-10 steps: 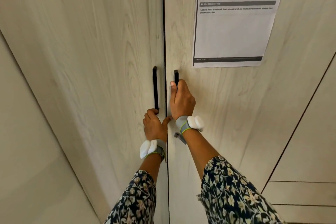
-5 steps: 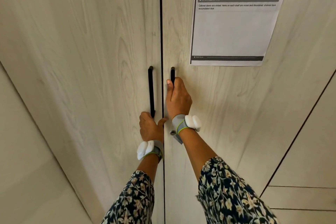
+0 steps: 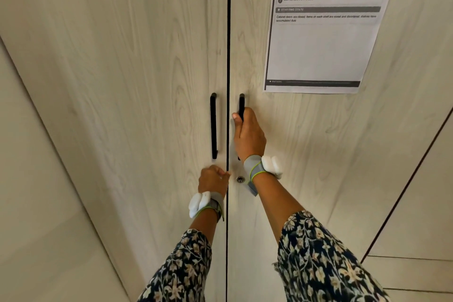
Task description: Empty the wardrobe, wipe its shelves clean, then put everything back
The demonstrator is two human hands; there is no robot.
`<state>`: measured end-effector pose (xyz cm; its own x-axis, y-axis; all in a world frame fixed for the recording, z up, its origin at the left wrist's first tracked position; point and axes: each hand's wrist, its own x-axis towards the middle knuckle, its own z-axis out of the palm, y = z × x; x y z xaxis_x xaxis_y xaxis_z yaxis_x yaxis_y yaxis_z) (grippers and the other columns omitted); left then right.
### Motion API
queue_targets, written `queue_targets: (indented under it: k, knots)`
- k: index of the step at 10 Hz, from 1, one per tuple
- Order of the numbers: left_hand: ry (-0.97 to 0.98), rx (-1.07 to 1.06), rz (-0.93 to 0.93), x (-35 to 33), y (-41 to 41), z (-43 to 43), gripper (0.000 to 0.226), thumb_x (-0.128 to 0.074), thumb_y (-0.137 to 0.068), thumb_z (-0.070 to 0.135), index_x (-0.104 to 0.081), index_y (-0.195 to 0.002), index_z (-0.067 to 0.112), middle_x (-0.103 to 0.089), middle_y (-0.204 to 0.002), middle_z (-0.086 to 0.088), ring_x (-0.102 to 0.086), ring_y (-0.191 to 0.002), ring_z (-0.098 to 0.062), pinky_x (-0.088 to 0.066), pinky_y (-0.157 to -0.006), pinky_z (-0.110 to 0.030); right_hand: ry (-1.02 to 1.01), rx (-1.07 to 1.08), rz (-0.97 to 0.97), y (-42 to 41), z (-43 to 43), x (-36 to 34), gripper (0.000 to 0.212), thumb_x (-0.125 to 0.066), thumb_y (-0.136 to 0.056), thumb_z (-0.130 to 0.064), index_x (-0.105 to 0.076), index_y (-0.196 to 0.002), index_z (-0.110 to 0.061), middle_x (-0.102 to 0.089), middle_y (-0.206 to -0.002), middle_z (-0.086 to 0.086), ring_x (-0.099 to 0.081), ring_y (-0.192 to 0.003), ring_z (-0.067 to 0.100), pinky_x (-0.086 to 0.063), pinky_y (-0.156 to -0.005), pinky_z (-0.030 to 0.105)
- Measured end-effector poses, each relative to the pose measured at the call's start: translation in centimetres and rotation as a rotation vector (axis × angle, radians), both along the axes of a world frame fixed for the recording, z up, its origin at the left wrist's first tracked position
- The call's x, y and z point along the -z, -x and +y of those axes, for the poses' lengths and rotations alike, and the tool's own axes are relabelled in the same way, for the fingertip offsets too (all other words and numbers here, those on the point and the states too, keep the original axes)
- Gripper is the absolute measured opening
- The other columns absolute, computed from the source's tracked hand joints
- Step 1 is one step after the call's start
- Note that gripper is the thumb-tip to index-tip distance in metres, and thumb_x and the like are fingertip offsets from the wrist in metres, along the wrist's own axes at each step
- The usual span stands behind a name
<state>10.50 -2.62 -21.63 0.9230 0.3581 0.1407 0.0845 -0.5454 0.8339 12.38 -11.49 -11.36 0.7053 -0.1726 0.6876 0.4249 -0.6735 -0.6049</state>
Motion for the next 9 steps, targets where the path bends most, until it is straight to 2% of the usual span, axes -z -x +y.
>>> queue_targets:
  k: [1,3,4,5,6,7,8,9]
  knots:
    - [0.038,0.050,0.054,0.2,1.1,-0.4,0.011,-0.065,-0.085,0.018,-0.056,-0.080,0.014,-0.066,-0.099,-0.014,-0.062,-0.093,-0.029,-0.041,-0.069,-0.023,-0.019,-0.089,0.051,0.4,-0.3,0.2,0.027,-0.035,-0.100,-0.035,-0.049,-0.108,-0.014,-0.062,-0.103,0.001,-0.058,-0.086,0.027,-0.037,-0.064,0.028]
    - [0.097,0.089,0.138,0.5,4.1,0.6,0.009,-0.057,-0.091,0.021,-0.057,-0.095,0.013,-0.065,-0.111,-0.011,-0.059,-0.104,-0.027,-0.042,-0.081,-0.023,-0.015,-0.234,0.300,1.0,-1.4,0.8,0.023,-0.040,-0.099,-0.022,-0.044,-0.120,-0.014,-0.061,-0.113,0.007,-0.061,-0.096,0.032,-0.044,-0.071,0.030]
    - [0.106,0.133,0.191,-0.7,5.6,2.1,0.023,-0.054,-0.093,0.024,-0.061,-0.109,0.009,-0.063,-0.117,-0.009,-0.057,-0.111,-0.026,-0.042,-0.091,-0.025,-0.035,-0.214,0.424,3.4,-1.5,2.8,0.038,-0.045,-0.098,-0.019,-0.041,-0.133,-0.004,-0.050,-0.130,0.017,-0.052,-0.117,0.034,-0.041,-0.089,0.031]
    - [0.160,0.151,0.192,-1.8,6.8,3.0,0.025,-0.055,-0.092,0.027,-0.061,-0.110,0.010,-0.063,-0.118,-0.011,-0.058,-0.111,-0.028,-0.045,-0.096,-0.031,-0.044,-0.218,0.523,5.5,-1.0,3.5,0.053,-0.046,-0.098,-0.026,-0.031,-0.143,-0.003,-0.035,-0.143,0.017,-0.043,-0.128,0.033,-0.035,-0.102,0.031]
    - [0.296,0.172,0.177,-4.2,7.6,3.5,0.030,-0.055,-0.093,0.027,-0.060,-0.113,0.006,-0.063,-0.113,-0.010,-0.060,-0.103,-0.027,-0.050,-0.092,-0.034,-0.068,-0.252,0.652,7.5,-0.3,3.1,0.064,-0.045,-0.097,-0.038,-0.022,-0.149,-0.007,-0.024,-0.151,0.013,-0.034,-0.135,0.030,-0.034,-0.109,0.035]
    - [0.432,0.169,0.152,-6.5,8.5,3.3,0.033,-0.052,-0.095,0.025,-0.058,-0.115,-0.001,-0.058,-0.104,-0.009,-0.059,-0.087,-0.022,-0.049,-0.072,-0.029,-0.165,-0.269,0.611,9.2,-0.8,1.8,0.059,-0.044,-0.097,-0.039,-0.031,-0.146,-0.009,-0.032,-0.149,0.011,-0.037,-0.134,0.028,-0.032,-0.110,0.033]
    - [0.515,0.168,0.063,-10.5,9.7,3.2,0.027,-0.048,-0.097,0.027,-0.060,-0.101,0.002,-0.057,-0.103,-0.010,-0.057,-0.075,-0.017,-0.043,-0.061,-0.027,-0.284,-0.306,0.581,11.2,-1.4,-0.7,0.045,-0.044,-0.097,-0.041,-0.052,-0.129,-0.011,-0.052,-0.134,0.011,-0.047,-0.125,0.029,-0.037,-0.106,0.037]
    - [0.547,0.195,0.036,-12.0,10.5,3.2,0.031,-0.044,-0.098,0.029,-0.062,-0.101,0.004,-0.059,-0.107,-0.008,-0.059,-0.084,-0.020,-0.044,-0.070,-0.029,-0.429,-0.372,0.567,12.3,-1.9,-1.9,0.038,-0.045,-0.096,-0.043,-0.059,-0.117,-0.015,-0.060,-0.124,0.009,-0.054,-0.116,0.027,-0.042,-0.101,0.040]
